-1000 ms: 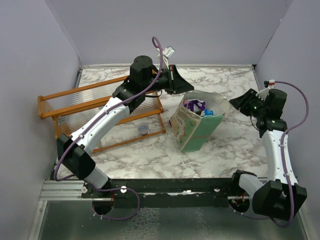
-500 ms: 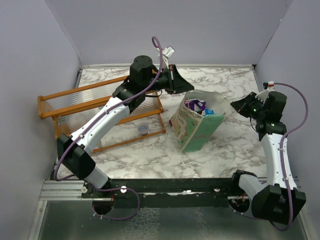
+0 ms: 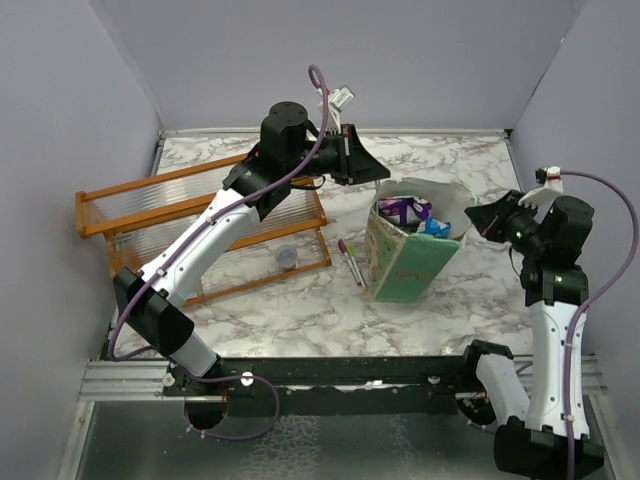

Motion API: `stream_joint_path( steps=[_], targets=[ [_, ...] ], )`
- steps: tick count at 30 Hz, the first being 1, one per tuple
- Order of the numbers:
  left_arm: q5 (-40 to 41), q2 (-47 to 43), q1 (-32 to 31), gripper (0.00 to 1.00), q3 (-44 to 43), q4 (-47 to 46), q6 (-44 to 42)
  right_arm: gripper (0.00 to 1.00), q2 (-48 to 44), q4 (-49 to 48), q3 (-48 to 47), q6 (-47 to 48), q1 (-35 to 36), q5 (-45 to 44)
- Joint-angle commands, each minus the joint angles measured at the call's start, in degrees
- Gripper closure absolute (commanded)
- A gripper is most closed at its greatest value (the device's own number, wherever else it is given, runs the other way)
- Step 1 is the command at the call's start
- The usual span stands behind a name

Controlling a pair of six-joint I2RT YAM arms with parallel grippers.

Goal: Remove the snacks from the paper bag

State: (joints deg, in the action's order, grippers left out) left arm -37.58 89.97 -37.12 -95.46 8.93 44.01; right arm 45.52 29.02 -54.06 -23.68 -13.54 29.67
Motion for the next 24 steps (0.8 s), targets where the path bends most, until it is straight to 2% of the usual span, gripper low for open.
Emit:
stream_joint_path(
  steps=[1, 8, 13, 18, 20, 24],
  targets=[
    [1.1, -6.0, 1.0, 1.0, -1.2, -2.4, -2.9, 0.99, -5.2, 3.5, 2.8, 0.3, 2.1, 6.9],
    [1.2, -7.6, 1.8, 1.0, -1.7, 0.4, -4.4, 0.99, -8.8, 6.3, 4.6, 0.6, 5.4, 6.5],
    [0.3, -7.3, 2.2, 1.0, -2.2, 5.7, -8.3, 0.98, -10.3, 6.4, 11.2, -1.7, 7.0, 13.0],
    [-2.3, -8.0, 2.4, 1.0, -1.1, 8.5, -12.4, 0.96, -12.1, 9.6, 13.5, -0.1, 7.7, 10.5],
    [-5.3, -8.0, 2.4, 1.0, -0.5, 8.2, -13.6, 0.89, -12.2, 10.0, 12.8, -0.6, 7.7, 10.3],
    [-10.6, -8.4, 2.4, 1.0, 2.0, 5.6, -14.4, 0.61, -11.8, 13.9, 5.2, -0.9, 7.7, 3.3]
  ],
)
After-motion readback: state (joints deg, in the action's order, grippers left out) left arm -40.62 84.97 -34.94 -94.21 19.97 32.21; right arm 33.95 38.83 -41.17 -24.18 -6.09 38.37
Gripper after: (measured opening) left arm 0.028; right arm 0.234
